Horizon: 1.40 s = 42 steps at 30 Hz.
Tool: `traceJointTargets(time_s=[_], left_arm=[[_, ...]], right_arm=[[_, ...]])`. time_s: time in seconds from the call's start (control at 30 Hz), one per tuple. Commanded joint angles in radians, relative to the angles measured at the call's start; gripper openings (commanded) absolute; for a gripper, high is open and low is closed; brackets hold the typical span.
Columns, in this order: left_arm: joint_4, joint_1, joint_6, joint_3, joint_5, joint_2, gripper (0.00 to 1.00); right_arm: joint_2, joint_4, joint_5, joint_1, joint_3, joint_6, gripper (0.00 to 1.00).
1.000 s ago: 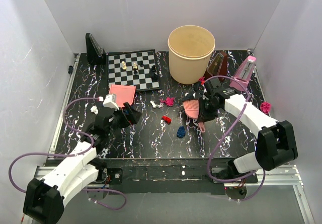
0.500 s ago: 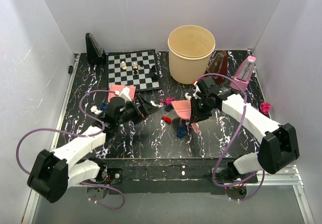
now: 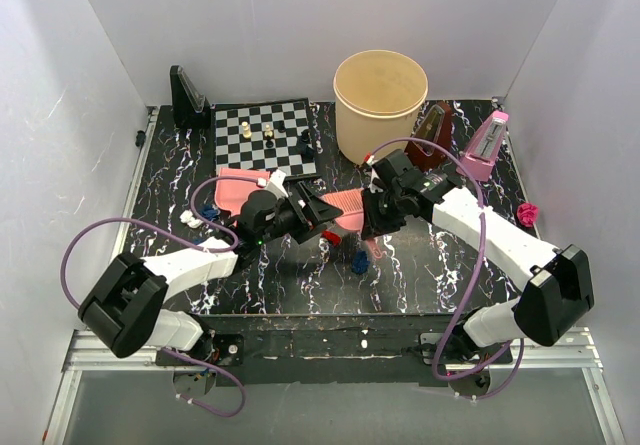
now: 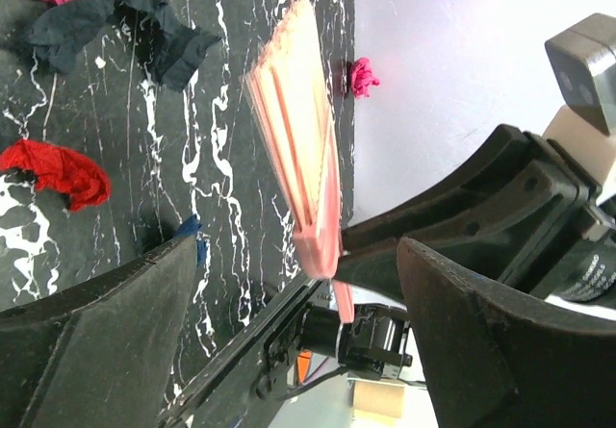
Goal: Sweep away the paper scraps from the table
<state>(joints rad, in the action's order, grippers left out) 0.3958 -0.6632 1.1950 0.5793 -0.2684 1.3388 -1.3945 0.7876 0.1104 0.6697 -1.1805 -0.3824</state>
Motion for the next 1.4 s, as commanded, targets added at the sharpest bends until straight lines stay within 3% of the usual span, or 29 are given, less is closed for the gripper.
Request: traceJointTargets(time_s=[0.0, 0.43, 0.57, 0.67, 0.93, 1.13, 1.17, 1.2, 1.27, 1.33, 1.37], left_arm=[[0.046, -0.018, 0.006, 0.057, 0.063, 0.013, 0.82], [0.106, -0.021, 0.008, 0.033, 0.093, 0.040, 0.65], [0.158, -0.021, 0.017, 0.019, 0.080, 0.060, 0.51], [0.167, -0.021, 0.018, 0.027, 0.060, 0.085, 0.50], [0.204, -0.035, 0.023, 0.017, 0.063, 0.114, 0.36], [0.278, -0.056, 0.037, -0.007, 0.072, 0.111, 0.00], [0.281, -0.056, 0.035, -0.009, 0.072, 0.106, 0.00], [0.285, -0.056, 0.032, -0.010, 0.074, 0.103, 0.00], [0.290, -0.056, 0.022, -0.019, 0.083, 0.086, 0.00], [0.275, -0.050, -0.004, -0.021, 0.097, 0.063, 0.00], [0.256, -0.038, -0.018, -0.019, 0.095, 0.051, 0.00]], right_arm=[[-0.011, -0.014, -0.031, 0.036, -0.057, -0.003, 0.22], [0.003, -0.042, -0.040, 0.079, -0.061, 0.000, 0.22], [0.002, -0.041, -0.052, 0.088, -0.071, -0.001, 0.22], [0.000, -0.039, -0.071, 0.096, -0.076, 0.000, 0.22], [-0.006, -0.033, -0.093, 0.110, -0.093, -0.004, 0.22], [0.000, -0.037, -0.144, 0.114, -0.087, -0.009, 0.22], [0.002, -0.037, -0.149, 0.116, -0.085, -0.009, 0.23], [0.006, -0.040, -0.153, 0.116, -0.084, -0.012, 0.29], [0.021, -0.045, -0.164, 0.116, -0.076, -0.027, 0.57], [0.052, -0.059, -0.169, 0.117, -0.071, -0.049, 0.79], [0.074, -0.074, -0.173, 0.116, -0.062, -0.053, 0.84]])
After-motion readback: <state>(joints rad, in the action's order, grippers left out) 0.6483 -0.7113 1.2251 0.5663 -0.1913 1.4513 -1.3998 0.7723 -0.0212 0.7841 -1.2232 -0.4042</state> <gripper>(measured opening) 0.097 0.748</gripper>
